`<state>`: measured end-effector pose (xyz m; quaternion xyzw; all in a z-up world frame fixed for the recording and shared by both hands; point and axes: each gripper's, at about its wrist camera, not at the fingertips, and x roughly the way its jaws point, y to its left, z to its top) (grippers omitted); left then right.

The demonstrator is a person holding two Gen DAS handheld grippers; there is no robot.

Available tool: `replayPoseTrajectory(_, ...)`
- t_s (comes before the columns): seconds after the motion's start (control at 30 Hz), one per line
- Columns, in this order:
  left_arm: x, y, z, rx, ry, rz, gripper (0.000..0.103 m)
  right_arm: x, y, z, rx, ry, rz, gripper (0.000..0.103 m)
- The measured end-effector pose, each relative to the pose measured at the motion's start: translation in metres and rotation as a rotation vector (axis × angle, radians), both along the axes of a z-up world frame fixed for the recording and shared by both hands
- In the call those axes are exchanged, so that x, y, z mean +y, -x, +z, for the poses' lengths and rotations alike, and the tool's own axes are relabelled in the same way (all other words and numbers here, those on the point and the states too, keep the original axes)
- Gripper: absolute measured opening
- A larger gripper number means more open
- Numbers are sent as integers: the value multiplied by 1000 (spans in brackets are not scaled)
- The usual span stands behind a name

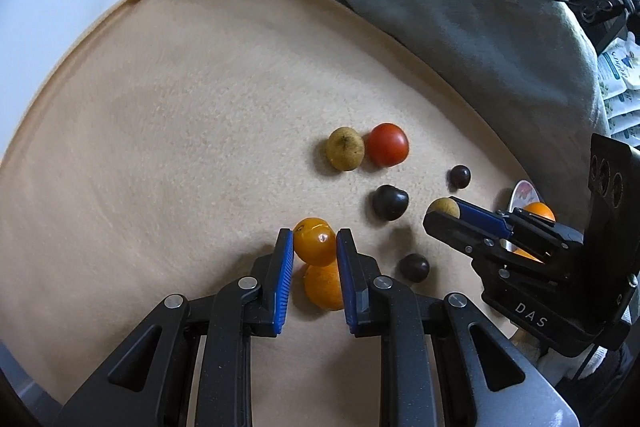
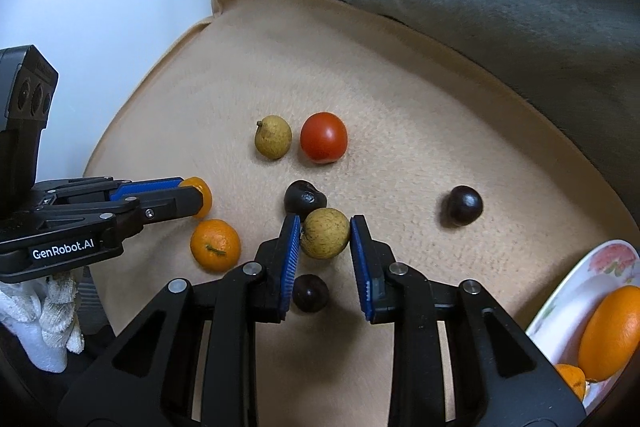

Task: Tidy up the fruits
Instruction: 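Close the right gripper on the yellow-green fruit while the left gripper grasps a small tangerine, then carry both fruits onto the floral plate and open both grippers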

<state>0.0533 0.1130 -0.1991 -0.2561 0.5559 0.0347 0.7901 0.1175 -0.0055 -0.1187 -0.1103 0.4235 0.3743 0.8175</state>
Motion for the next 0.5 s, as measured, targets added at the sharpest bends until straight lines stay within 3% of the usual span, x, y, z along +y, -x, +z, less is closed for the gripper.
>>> replayPoseTrajectory(0.5, -21, -12, 22, -43, -12, -64, 20, -48, 9, 19, -28, -74, -77, 27)
